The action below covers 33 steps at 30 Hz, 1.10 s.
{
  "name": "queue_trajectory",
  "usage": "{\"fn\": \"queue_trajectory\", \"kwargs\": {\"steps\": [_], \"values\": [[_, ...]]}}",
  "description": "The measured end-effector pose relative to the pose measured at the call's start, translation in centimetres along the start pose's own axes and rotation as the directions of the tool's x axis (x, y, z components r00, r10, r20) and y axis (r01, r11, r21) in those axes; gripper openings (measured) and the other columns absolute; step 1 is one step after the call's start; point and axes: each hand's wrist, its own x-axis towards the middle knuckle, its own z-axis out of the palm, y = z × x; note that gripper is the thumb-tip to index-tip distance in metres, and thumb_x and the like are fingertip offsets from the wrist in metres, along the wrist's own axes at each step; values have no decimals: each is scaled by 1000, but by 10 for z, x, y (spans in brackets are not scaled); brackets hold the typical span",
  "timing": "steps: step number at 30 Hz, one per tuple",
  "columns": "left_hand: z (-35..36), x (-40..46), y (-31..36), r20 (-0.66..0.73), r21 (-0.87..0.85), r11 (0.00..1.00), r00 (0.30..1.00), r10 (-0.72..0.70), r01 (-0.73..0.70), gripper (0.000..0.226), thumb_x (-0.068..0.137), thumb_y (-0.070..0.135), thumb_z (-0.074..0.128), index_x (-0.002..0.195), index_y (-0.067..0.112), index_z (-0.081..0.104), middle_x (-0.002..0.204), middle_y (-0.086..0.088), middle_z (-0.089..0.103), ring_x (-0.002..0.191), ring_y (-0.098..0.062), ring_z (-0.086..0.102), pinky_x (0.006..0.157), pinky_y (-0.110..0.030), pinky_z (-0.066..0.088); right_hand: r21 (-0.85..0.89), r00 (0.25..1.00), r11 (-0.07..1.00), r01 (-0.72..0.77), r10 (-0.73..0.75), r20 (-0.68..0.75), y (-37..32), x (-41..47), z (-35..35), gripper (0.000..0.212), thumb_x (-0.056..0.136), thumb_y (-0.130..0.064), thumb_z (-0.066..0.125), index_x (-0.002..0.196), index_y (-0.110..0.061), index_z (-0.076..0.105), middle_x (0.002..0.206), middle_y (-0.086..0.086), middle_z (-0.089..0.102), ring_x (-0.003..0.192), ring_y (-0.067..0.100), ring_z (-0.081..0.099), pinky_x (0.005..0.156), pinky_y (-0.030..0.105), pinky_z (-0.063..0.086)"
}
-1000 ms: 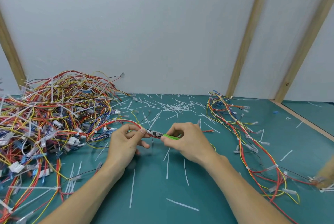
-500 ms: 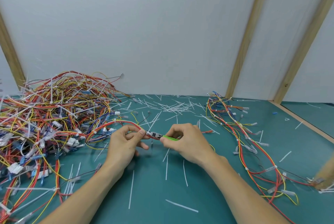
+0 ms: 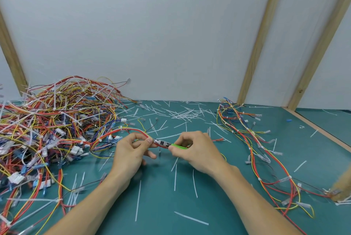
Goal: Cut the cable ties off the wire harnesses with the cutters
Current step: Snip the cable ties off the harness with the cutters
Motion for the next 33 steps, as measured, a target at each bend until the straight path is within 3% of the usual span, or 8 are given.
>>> {"fn": "queue_trajectory", "kwargs": {"steps": [14, 19, 23, 27, 33], "values": [[1, 1, 0, -9, 1, 1000, 1000, 3, -3, 14, 96, 16, 66, 94, 3, 59, 83, -8, 78, 51, -18, 67, 44, -25, 41, 7, 1000, 1000, -20, 20, -10, -1, 0, 2, 38, 70, -66, 67, 78, -29, 73, 70, -12, 71, 76, 11, 61, 73, 35, 55], [0, 1, 0, 10, -9, 1000, 1000, 5, -5, 15, 96, 17, 67, 92, 4, 59, 84, -8, 78, 51, -19, 66, 43, -25, 40, 10, 995, 999, -37, 38, -96, -4, -1, 6, 39, 75, -67, 64, 77, -29, 72, 73, -14, 71, 77, 4, 63, 75, 30, 53], [-1, 3, 0, 11, -20, 1000, 1000, 0, 1, 17, 96, 18, 67, 93, 4, 60, 85, -8, 78, 51, -19, 66, 40, -22, 41, 95, 991, 994, -45, 57, -120, -7, -1, 8, 28, 89, -55, 67, 80, -29, 72, 81, -12, 74, 80, 3, 64, 81, 31, 52], [-1, 3, 1, 9, -18, 1000, 1000, -4, 4, 17, 96, 20, 67, 93, 4, 62, 85, -6, 78, 49, -19, 64, 41, -22, 41, 237, 994, 970, -59, 78, -73, -14, -2, 8, 24, 97, -45, 66, 83, -26, 70, 85, -9, 76, 62, 7, 63, 68, 32, 53], [-1, 2, 3, 13, -34, 999, 1000, -21, 22, 16, 95, 24, 68, 91, 9, 74, 86, -5, 78, 49, -18, 62, 40, -23, 42, 375, 991, 921, -103, 126, -38, -17, -2, 8, 25, 99, -42, 65, 91, -19, 71, 91, -6, 77, 62, 11, 62, 52, 30, 50]]}}
